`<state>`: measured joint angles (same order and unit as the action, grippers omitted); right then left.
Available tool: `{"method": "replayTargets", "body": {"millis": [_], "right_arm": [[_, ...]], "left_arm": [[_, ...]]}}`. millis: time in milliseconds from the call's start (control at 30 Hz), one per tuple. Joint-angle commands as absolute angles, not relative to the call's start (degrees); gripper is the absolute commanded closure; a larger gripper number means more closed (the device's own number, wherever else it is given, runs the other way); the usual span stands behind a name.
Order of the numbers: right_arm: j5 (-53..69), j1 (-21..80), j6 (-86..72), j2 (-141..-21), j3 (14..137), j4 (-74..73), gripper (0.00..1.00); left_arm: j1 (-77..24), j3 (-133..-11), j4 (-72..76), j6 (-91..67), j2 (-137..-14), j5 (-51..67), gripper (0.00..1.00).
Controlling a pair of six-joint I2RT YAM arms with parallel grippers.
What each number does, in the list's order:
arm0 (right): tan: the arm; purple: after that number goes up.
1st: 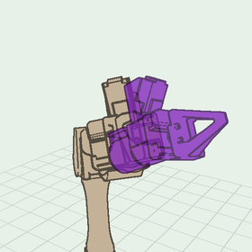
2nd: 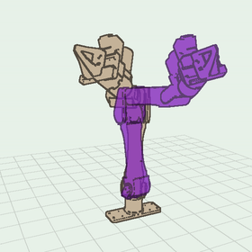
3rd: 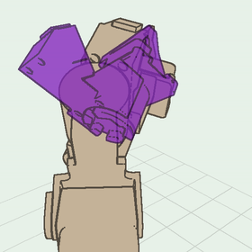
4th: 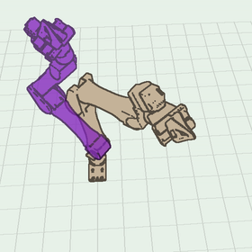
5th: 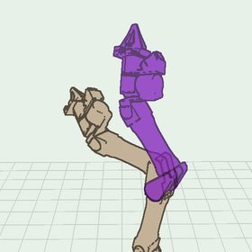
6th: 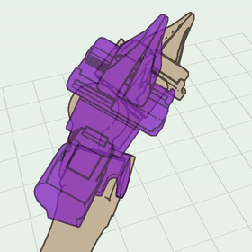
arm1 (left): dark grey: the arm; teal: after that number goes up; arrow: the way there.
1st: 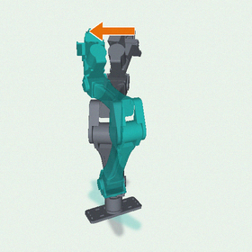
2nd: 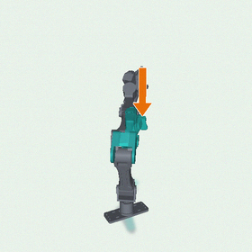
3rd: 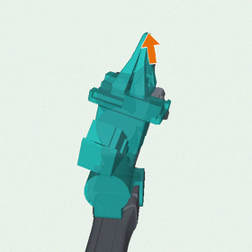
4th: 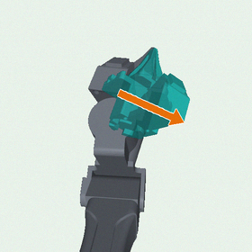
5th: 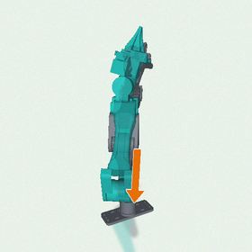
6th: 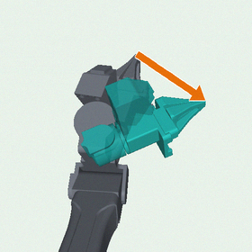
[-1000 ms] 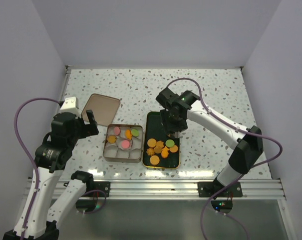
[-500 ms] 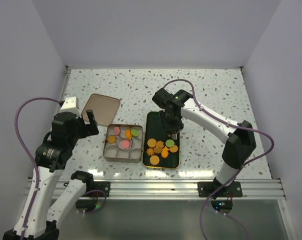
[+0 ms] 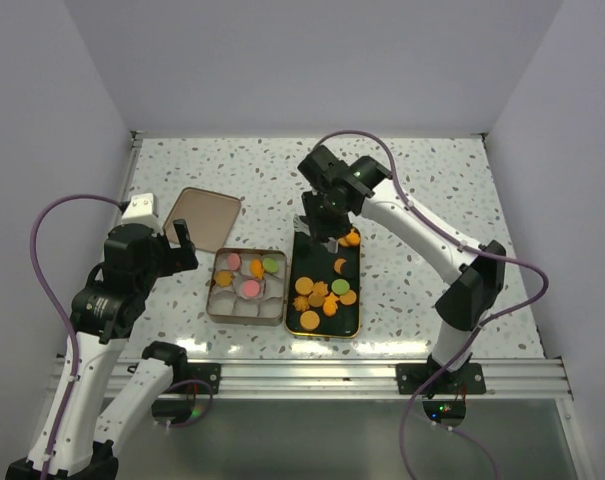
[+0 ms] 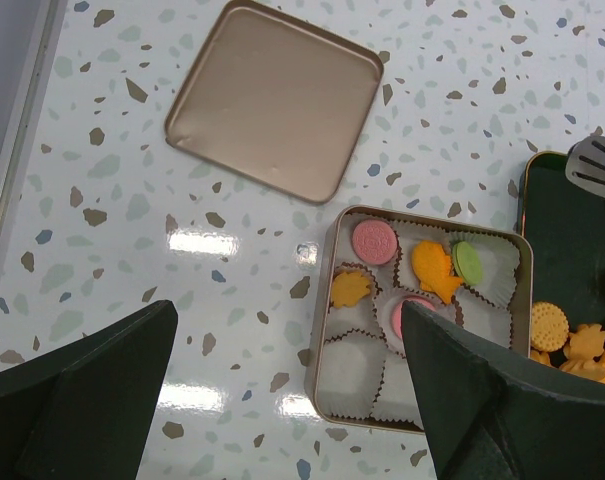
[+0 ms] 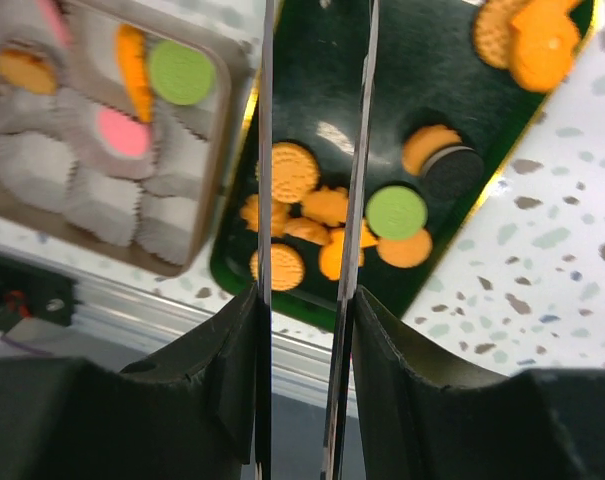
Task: Pack the cookies
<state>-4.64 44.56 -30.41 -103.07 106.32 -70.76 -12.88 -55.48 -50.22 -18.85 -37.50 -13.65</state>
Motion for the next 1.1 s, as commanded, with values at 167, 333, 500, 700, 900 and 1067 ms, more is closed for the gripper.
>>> {"method": "replayTargets", "body": {"millis": [167, 333, 500, 700, 900, 1067], "right_arm": [[6.85, 50.00, -32.26, -97.30, 105.65, -64.16, 0.68], [6.33, 56.24, -33.75, -96.59, 102.49, -63.46, 0.68], [5.98, 57.74, -35.59, -94.75, 98.27, -62.14, 0.68], [4.75, 57.92, -35.33, -93.69, 95.54, -65.21, 0.68], [4.48, 58.01, -35.86, -92.46, 92.47, -66.09, 0.67], [4.31, 58.27, -36.21, -91.67, 91.23, -66.01, 0.65]], "left_arm": [[-13.27, -55.37, -47.37, -18.02, -37.71, -13.18, 0.00], [-13.27, -55.37, -47.37, -17.93, -37.71, -13.10, 0.00], [-13.27, -55.37, -47.37, -17.93, -37.62, -13.10, 0.00], [-13.36, -55.37, -47.29, -17.84, -37.62, -12.92, 0.00], [-13.36, -55.46, -47.37, -17.84, -37.53, -13.01, 0.00], [-13.36, -55.37, -47.37, -17.84, -37.44, -13.10, 0.00]]}}
